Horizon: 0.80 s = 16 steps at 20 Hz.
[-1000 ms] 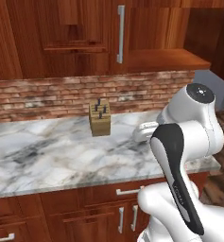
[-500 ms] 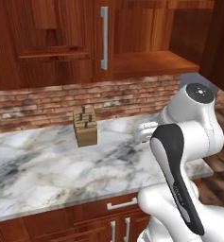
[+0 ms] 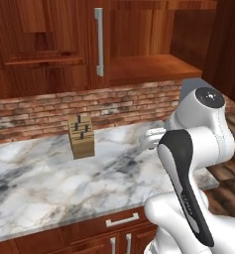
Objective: Open the cabinet. Pick the dish brush and place it next to the sink. Then close the cabinet.
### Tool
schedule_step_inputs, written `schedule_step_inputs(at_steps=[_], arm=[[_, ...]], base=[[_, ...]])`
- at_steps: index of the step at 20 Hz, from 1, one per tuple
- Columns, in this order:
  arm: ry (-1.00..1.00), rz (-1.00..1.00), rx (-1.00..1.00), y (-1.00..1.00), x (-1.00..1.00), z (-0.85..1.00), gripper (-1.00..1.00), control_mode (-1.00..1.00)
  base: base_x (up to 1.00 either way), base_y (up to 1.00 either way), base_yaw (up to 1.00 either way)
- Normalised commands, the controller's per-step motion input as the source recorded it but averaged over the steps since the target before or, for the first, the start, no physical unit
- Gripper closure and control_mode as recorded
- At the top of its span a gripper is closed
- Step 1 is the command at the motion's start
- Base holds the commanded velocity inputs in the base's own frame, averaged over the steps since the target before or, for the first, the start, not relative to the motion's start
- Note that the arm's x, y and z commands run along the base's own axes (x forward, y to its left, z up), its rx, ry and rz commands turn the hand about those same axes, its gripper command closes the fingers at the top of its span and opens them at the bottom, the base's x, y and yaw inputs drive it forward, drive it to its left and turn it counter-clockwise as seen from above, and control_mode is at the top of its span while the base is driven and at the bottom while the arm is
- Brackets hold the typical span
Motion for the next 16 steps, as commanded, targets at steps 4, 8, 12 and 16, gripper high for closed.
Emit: schedule_step_inputs(at_steps=[4,8,12,16], arm=[[0.00,0.00,0.00,0.00,0.00,0.00,-1.00,1.00],[0.00,0.00,0.00,0.00,0.00,0.00,-1.00,1.00],[0.00,0.00,0.00,0.00,0.00,0.00,-1.00,1.00],[0.00,0.00,0.00,0.00,0.00,0.00,-1.00,1.00]], base=[[0.12,-0.12,-0.11],[0.00,0.00,0.00],[0.00,0.00,0.00],[0.00,0.00,0.00]])
